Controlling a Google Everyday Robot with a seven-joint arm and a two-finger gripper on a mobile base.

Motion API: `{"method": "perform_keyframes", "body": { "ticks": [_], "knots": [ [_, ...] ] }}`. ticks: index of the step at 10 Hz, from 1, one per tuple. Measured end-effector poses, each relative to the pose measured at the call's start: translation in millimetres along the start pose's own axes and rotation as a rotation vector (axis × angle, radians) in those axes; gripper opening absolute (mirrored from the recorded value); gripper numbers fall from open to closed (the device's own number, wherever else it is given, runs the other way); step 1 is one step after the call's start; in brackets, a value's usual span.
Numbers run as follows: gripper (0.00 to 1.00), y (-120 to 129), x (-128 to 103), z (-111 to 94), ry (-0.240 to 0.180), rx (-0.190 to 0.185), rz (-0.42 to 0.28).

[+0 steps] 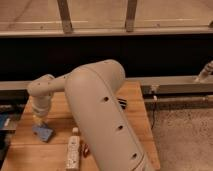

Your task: Wipe the white sponge on the table

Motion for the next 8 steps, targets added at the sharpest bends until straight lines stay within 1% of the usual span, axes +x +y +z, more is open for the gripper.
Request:
{"method": "perform_keyframes", "body": {
  "ticks": [1, 2, 3, 4, 5, 6, 8],
  "knots": [
    [0.00, 2.5, 10.2, -1.2, 0.007, -0.001, 0.010],
    [0.00, 4.8, 27.9, -4.1, 0.016, 0.001, 0.041],
    [0.00, 5.1, 50.8, -9.4, 0.021, 0.009, 0.091],
    [0.00, 0.9, 65.3, -12.7, 0.019, 0.012, 0.125],
    [0.00, -10.4, 82.2, -17.6, -0.002, 0.009, 0.168],
    [0.00, -22.0, 91.5, -22.5, -0.021, 0.010, 0.191],
    [0.00, -39.5, 92.7, -29.8, -0.041, 0.021, 0.200]
  ]
}}
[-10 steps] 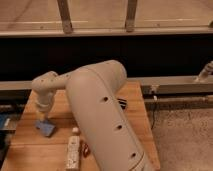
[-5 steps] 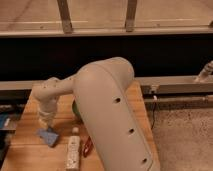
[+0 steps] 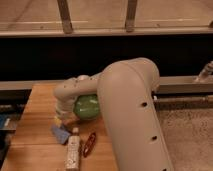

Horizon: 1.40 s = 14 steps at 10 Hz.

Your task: Wipe the white sponge on the table

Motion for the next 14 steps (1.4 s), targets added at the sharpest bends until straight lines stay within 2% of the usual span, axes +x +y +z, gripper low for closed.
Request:
{"method": "perform_keyframes", "body": {
  "ticks": [3, 4, 5, 6, 8, 9, 11, 13, 14],
  "knots": [
    [0.00, -17.3, -39.1, -10.8, -0.014, 0.036, -0.035],
    [0.00, -18.0, -58.6, -12.6, -0.019, 0.043, -0.058],
    [0.00, -14.6, -84.8, -12.4, -0.024, 0.045, -0.101],
    [0.00, -10.0, -100.5, -10.8, -0.027, 0.042, -0.134],
    [0.00, 13.7, -135.0, 0.2, -0.031, 0.024, -0.228],
    [0.00, 32.2, -142.3, 6.4, -0.028, 0.012, -0.270],
    [0.00, 72.3, -141.4, 16.5, -0.016, -0.008, -0.337],
    [0.00, 101.8, -126.6, 22.1, 0.003, -0.015, -0.351],
    [0.00, 109.7, -110.1, 23.5, 0.013, -0.015, -0.338]
  ]
}}
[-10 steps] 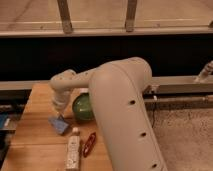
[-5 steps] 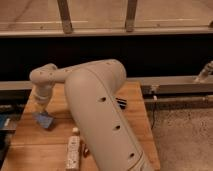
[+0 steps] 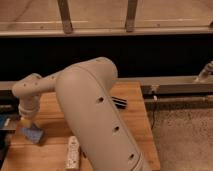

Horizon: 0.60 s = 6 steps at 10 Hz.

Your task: Wipe the white sponge on the table

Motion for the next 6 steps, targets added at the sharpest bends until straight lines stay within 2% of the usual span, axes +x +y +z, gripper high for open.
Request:
{"method": "perform_keyframes", "body": {
  "ticks": [1, 3, 4, 6],
  "knots": [
    [0.00, 11.6, 23.9, -0.2, 0.014, 0.003, 0.039],
    [0.00, 15.6, 66.3, -6.6, 0.027, 0.024, 0.123],
    [0.00, 9.0, 86.6, -12.3, 0.035, 0.040, 0.169],
    [0.00, -15.2, 109.7, -21.6, 0.050, 0.064, 0.230]
  ]
}}
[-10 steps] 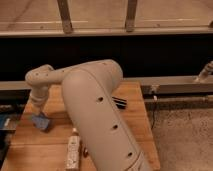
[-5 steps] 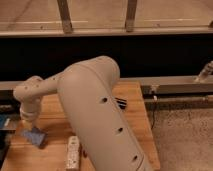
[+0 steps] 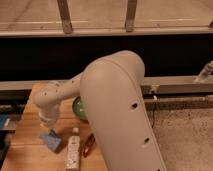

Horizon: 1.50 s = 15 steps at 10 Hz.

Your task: Wipe the white sponge on the table

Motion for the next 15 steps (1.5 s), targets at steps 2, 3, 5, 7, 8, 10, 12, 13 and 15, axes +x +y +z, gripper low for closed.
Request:
{"method": "perform_keyframes", "body": {
  "ticks": [2, 3, 5, 7, 8, 10, 12, 13, 15],
  "knots": [
    [0.00, -39.9, 0.1, -3.4, 0.030, 0.025, 0.031],
    [0.00, -52.5, -5.0, -2.6, 0.038, 0.030, 0.036],
    [0.00, -71.3, -26.7, 1.1, 0.045, 0.034, 0.030],
    [0.00, -70.7, -70.5, 5.4, 0.048, 0.035, -0.040],
    [0.00, -61.1, -84.7, 6.6, 0.054, 0.034, -0.088],
    [0.00, -35.4, -100.1, 9.8, 0.064, 0.027, -0.169],
    [0.00, 12.0, -112.7, 22.6, 0.073, -0.007, -0.259],
    [0.00, 25.6, -111.4, 27.3, 0.078, -0.020, -0.278],
    [0.00, 49.6, -92.8, 36.5, 0.083, -0.047, -0.263]
  ]
}}
